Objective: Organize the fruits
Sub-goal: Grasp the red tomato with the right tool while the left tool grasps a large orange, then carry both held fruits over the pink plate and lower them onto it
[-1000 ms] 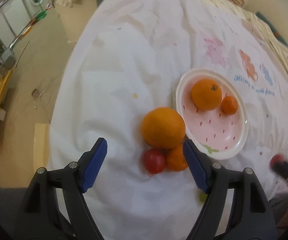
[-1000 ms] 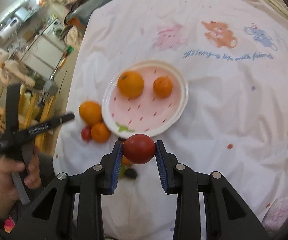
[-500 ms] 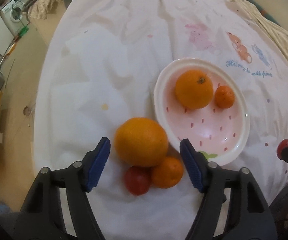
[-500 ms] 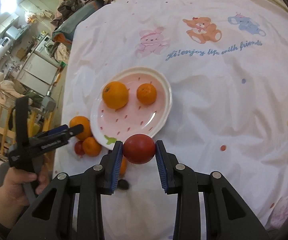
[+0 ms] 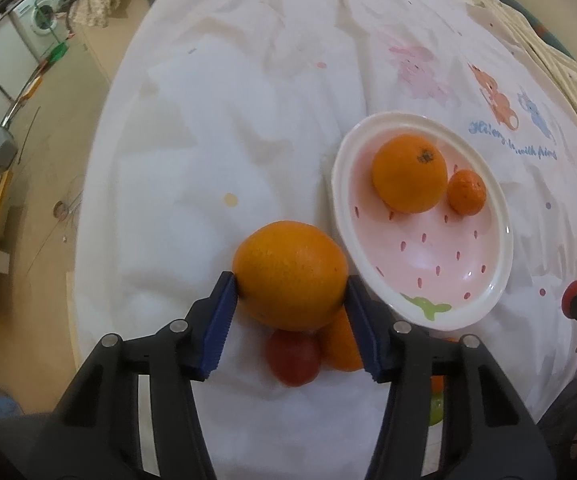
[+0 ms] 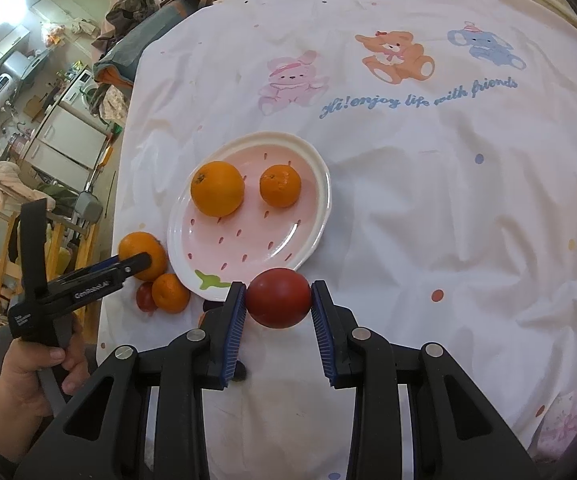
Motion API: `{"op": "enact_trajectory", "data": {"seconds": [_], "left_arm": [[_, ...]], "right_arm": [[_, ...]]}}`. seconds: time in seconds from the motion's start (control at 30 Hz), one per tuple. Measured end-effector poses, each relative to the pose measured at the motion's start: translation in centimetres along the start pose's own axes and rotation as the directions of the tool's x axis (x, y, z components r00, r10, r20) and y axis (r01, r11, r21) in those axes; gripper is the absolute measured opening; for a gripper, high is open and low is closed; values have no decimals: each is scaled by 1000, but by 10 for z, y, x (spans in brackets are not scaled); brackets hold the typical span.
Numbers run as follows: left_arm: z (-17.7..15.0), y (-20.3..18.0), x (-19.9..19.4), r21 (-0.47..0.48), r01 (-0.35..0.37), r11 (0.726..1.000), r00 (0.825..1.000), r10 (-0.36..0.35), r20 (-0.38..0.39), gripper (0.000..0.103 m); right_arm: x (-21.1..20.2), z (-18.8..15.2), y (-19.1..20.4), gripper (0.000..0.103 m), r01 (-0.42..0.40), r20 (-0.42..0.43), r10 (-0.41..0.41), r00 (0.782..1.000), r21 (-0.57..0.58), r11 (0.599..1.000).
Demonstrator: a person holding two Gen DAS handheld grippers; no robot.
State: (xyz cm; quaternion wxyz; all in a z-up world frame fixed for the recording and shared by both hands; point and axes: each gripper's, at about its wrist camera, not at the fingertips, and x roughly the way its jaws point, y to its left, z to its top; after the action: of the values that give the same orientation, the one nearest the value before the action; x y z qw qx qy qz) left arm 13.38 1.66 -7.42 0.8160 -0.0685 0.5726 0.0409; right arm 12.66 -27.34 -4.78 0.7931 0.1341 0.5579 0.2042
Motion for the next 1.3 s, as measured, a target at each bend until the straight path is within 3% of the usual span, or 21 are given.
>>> {"op": "enact_trajectory", "data": {"seconds": [0.17,0.4,0.73,1.3], "left_arm": [[-2,7,-15,-29,-12,1000,999,14,49,50],[-3,-2,-48,19,-1,1000,990,-1,139,50],[13,-23,-71,66,70,995,988,-78,135,50],[88,-72,-47,190,82,978,988,-105,113,50]], "right_arm": [[-3,-4,-3,35,10,10,-10,1000,14,1000],[-13,-5,-6,35,3,37,-4,999,39,999],[-33,9,-10,35,-53,131,45,990,61,997],[6,65,-15,35,-46,97,43,994,32,998]]}}
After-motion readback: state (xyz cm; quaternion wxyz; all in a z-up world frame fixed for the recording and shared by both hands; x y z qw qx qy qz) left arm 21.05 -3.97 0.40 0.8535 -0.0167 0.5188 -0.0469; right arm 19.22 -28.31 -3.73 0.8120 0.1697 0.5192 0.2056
